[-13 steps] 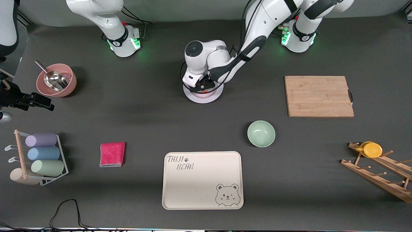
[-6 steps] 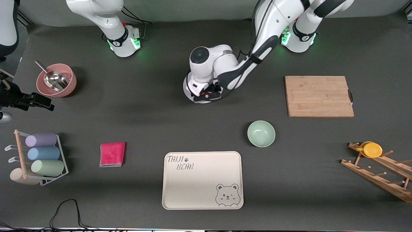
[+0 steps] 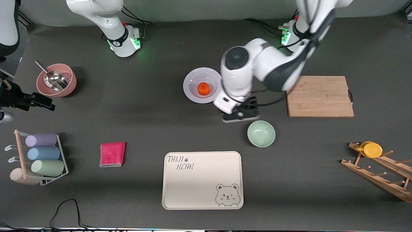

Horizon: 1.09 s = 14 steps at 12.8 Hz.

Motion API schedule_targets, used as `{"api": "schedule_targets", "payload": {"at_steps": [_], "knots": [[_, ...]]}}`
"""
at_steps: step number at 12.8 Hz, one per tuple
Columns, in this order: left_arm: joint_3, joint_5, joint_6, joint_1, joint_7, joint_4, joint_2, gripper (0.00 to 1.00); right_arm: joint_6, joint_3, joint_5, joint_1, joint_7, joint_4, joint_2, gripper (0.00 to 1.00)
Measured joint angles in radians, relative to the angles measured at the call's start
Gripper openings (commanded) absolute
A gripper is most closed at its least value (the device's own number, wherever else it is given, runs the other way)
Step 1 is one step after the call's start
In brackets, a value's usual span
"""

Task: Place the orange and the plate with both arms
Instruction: 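Lower the orange onto the plate, open the left gripper and withdraw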

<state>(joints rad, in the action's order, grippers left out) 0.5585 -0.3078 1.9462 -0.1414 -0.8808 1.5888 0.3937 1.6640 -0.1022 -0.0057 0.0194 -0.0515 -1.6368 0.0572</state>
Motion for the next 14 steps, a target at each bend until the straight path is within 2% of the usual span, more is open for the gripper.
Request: {"api": "schedule_targets", "payload": {"at_steps": [3, 7, 11, 12, 14], "knots": [[-0.004, 0.088, -0.141, 0.176, 0.222, -0.055, -0.097, 1.00, 0.000, 0.005, 0.010, 0.036, 0.007, -0.002, -0.003, 1.00], [-0.006, 0.107, -0.347, 0.290, 0.406, -0.154, -0.160, 1.00, 0.024, 0.006, 0.132, 0.079, 0.046, -0.072, -0.023, 1.00], [-0.010, 0.177, -0.411, 0.451, 0.645, -0.173, -0.215, 1.00, 0.181, 0.014, 0.208, 0.226, 0.216, -0.240, -0.092, 1.00], [-0.010, 0.181, -0.420, 0.472, 0.671, -0.173, -0.223, 1.00, 0.236, 0.016, 0.245, 0.261, 0.245, -0.294, -0.110, 1.00], [-0.010, 0.190, -0.428, 0.499, 0.697, -0.172, -0.234, 1.00, 0.376, 0.018, 0.376, 0.316, 0.259, -0.424, -0.141, 1.00]]}}
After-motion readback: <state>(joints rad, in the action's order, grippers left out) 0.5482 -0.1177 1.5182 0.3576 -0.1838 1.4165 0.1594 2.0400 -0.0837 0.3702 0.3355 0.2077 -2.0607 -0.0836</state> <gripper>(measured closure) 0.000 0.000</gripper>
